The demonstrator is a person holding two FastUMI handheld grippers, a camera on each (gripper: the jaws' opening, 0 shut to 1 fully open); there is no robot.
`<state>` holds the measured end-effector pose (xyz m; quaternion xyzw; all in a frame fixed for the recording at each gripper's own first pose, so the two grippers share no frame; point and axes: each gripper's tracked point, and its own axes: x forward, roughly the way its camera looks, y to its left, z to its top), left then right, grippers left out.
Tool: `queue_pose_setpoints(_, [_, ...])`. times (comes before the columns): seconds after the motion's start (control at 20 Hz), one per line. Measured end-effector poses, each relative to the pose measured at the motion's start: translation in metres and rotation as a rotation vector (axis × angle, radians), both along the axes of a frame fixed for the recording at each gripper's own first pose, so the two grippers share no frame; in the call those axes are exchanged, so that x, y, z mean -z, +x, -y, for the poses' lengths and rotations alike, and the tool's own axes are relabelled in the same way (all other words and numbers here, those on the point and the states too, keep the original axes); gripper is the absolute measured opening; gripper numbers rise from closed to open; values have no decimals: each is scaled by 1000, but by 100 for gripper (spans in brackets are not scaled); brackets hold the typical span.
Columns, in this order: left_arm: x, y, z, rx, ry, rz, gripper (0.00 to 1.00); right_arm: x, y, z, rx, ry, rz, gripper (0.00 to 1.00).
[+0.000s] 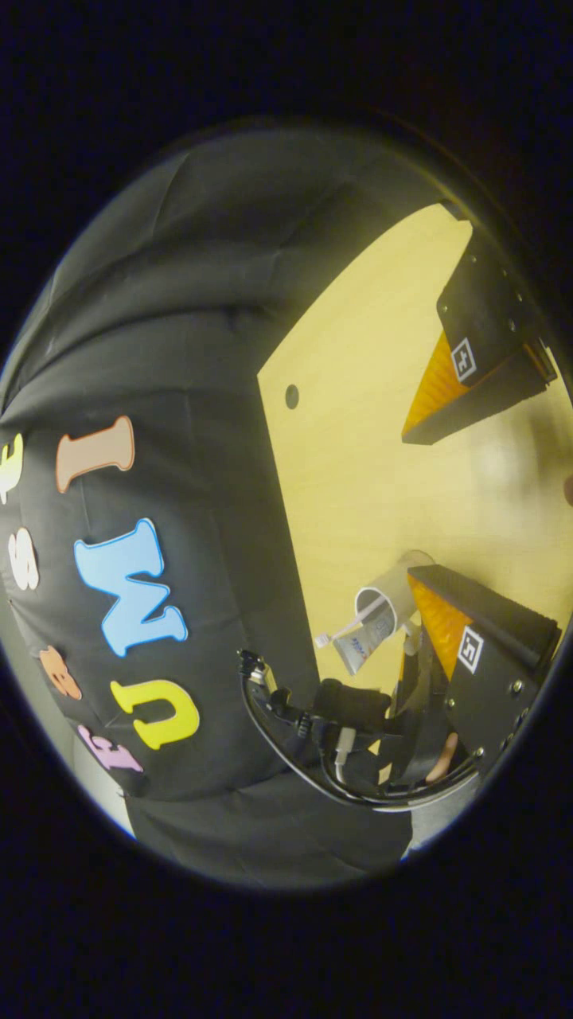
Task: Put the toothbrush and toothpaste on the desktop into the cup, then pick up the cup and place it on the coaster on the desktop.
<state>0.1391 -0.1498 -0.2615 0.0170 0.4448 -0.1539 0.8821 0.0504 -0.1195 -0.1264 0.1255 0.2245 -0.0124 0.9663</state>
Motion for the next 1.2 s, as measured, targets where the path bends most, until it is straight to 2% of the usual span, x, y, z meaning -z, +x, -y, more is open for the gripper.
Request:
queue_pose_setpoints(0.05, [-9,1,0,-22,-16,41,96,-5,1,-1,-10,-10,13,95])
queue_pose_setpoints(0.2, [-43,2,-3,-91,-59,185,96,-21,2,-1,-28,-52,67,95])
queue_pose_setpoints(0.25, [-54,2,-8,-119,-68,240,100,-29,2,0,-30,-72,92,95])
queue_pose_setpoints(0.3, [-66,-1,-12,-145,-76,293,100,-35,1,1,-30,-96,121,92])
queue_pose_setpoints(0.35, [-78,-3,-19,-171,-84,343,100,-43,3,3,-31,-121,151,95])
queue_pose_setpoints(0.4, [-90,-8,-25,-195,-91,392,100,-49,3,2,-34,-144,177,91])
queue_pose_setpoints(0.45, [-101,-11,-32,-216,-94,440,96,-55,3,2,-34,-162,199,95])
queue_pose_setpoints(0.5, [-116,-16,-40,-235,-90,486,100,-58,3,1,-36,-172,210,95])
queue_pose_setpoints(0.55, [-128,-20,-48,-250,-85,528,100,-63,3,-3,-39,-173,223,92])
queue_pose_setpoints(0.6, [-137,-27,-53,-260,-85,565,100,-68,2,-6,-37,-172,237,95])
queue_pose_setpoints(0.65, [-146,-32,-59,-270,-91,600,100,-73,3,-9,-31,-177,254,92])
queue_pose_setpoints(0.7, [-154,-36,-63,-278,-94,633,95,-78,4,-10,-20,-187,274,92])
queue_pose_setpoints(0.75, [-161,-40,-67,-281,-101,660,100,-84,4,-9,-5,-202,291,95])
queue_pose_setpoints(0.8, [-173,-46,-71,-281,-109,682,100,-88,3,-9,14,-219,304,91])
queue_pose_setpoints(0.85, [-180,-51,-74,-279,-115,699,95,-92,1,-8,30,-234,309,95])
queue_pose_setpoints(0.9, [-187,-57,-78,-280,-119,718,100,-96,-2,-10,42,-246,318,95])
queue_pose_setpoints(1.05, [-200,-72,-92,-287,-117,761,100,-101,-11,-9,88,-276,327,95])
queue_pose_setpoints(1.1, [-205,-75,-96,-289,-115,772,95,-102,-14,-9,100,-286,328,95])
queue_pose_setpoints(1.15, [-207,-76,-99,-294,-114,778,100,-102,-18,-10,109,-294,326,95])
queue_pose_setpoints(1.2, [-209,-78,-106,-300,-114,777,100,-102,-23,-13,110,-295,323,94])
